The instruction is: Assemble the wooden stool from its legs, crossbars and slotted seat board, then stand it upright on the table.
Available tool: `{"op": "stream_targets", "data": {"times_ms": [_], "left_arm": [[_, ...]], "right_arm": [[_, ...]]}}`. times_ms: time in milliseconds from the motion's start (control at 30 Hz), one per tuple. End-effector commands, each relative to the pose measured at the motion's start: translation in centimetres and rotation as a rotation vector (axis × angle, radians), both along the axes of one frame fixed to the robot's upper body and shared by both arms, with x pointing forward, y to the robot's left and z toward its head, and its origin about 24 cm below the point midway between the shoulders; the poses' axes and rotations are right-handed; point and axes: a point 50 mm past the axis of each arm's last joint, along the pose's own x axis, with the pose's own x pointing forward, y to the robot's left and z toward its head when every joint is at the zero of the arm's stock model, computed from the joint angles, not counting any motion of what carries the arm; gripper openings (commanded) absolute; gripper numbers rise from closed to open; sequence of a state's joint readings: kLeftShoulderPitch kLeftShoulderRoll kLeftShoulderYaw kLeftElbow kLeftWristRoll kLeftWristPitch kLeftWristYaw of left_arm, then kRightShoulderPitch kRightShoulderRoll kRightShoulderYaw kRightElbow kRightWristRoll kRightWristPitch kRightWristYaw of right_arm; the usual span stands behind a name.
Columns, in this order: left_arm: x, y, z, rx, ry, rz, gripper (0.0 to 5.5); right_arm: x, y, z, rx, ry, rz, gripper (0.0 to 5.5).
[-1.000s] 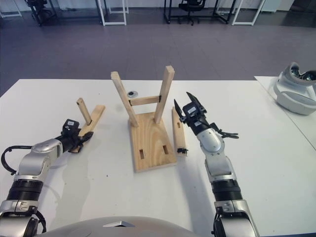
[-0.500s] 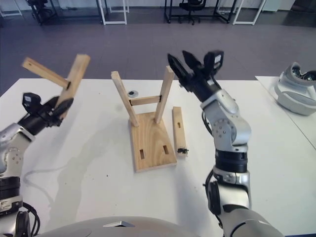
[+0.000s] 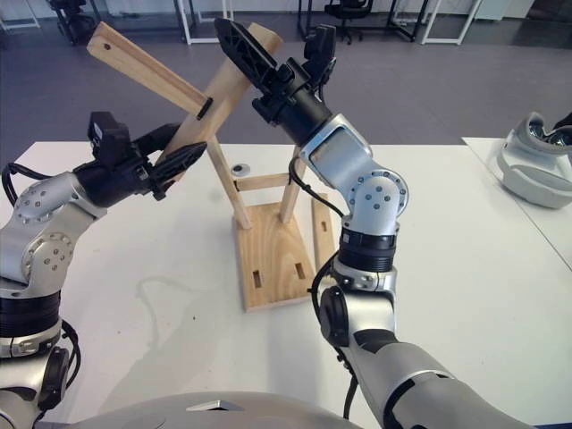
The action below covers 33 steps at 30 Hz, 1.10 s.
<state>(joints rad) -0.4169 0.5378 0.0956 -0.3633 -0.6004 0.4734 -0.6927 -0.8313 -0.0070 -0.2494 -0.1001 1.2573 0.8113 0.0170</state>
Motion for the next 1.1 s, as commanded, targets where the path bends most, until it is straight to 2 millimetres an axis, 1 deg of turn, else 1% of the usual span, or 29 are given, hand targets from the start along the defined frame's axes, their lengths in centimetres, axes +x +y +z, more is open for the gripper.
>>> {"op": "stream_targets", "data": {"times_ms": [33, 300, 367, 400, 467, 500, 567, 667, 700, 733, 800, 867, 900, 967, 1100], "left_arm": [[-0.2, -0.5, 0.5, 0.067, -0.053, -0.001, 2.03], [-0.3, -0.8, 0.1, 0.081, -0.053, -0.005, 2.03], [-0.5, -0.8, -0.2, 0.079, -0.039, -0.016, 2.03], [-0.6, -1.0, -0.4, 0.077, -0.028, -0.034, 2.03], [-1.1, -1.4, -1.3, 0.095, 0.004, -0.078, 2.03], [-1.5, -1.6, -1.9, 0.110, 0.026, -0.101, 2.41], [-2.1, -1.9, -3.4, 0.149, 0.080, -0.131, 2.83], [-2.9, -1.3, -5.1, 0.173, 0.145, -0.114, 3.33], [-3.1, -1.0, -5.6, 0.170, 0.161, -0.095, 3.47], [-3.2, -0.8, -6.1, 0.164, 0.174, -0.076, 3.65], [-3.2, -0.5, -6.8, 0.159, 0.184, -0.033, 3.96], [-2.8, 0.0, -7.4, 0.162, 0.170, 0.050, 4.26], [-2.7, 0.2, -7.6, 0.162, 0.164, 0.083, 4.27], [-2.6, 0.6, -8.0, 0.156, 0.161, 0.132, 4.27], [-2.2, 0.5, -8.5, 0.145, 0.152, 0.177, 4.27]], "right_arm": [[-0.1, 0.0, -0.2, -0.002, 0.043, -0.011, 3.32], [-0.1, -1.3, -1.4, 0.051, 0.145, -0.049, 1.90], [-0.2, -1.7, -1.7, 0.065, 0.163, -0.058, 1.41], [-0.3, -1.9, -2.0, 0.069, 0.175, -0.069, 1.25], [-0.5, -2.4, -3.0, 0.066, 0.210, -0.098, 1.19], [-0.7, -2.8, -3.7, 0.071, 0.232, -0.115, 1.19], [-1.5, -4.2, -5.3, 0.086, 0.275, -0.168, 1.03], [-3.8, -7.7, -8.4, 0.044, 0.363, -0.287, 1.03], [-4.9, -9.4, -9.5, 0.020, 0.402, -0.355, 1.03], [-5.9, -10.7, -10.4, -0.006, 0.434, -0.417, 1.03], [-7.4, -12.3, -11.2, -0.052, 0.472, -0.488, 1.03], [-8.5, -13.1, -12.0, -0.098, 0.500, -0.529, 1.03], [-8.8, -13.5, -12.3, -0.111, 0.511, -0.549, 1.03], [-8.8, -14.0, -12.3, -0.125, 0.506, -0.579, 1.03], [-8.8, -14.2, -13.3, -0.241, 0.474, -0.650, 1.03]]}}
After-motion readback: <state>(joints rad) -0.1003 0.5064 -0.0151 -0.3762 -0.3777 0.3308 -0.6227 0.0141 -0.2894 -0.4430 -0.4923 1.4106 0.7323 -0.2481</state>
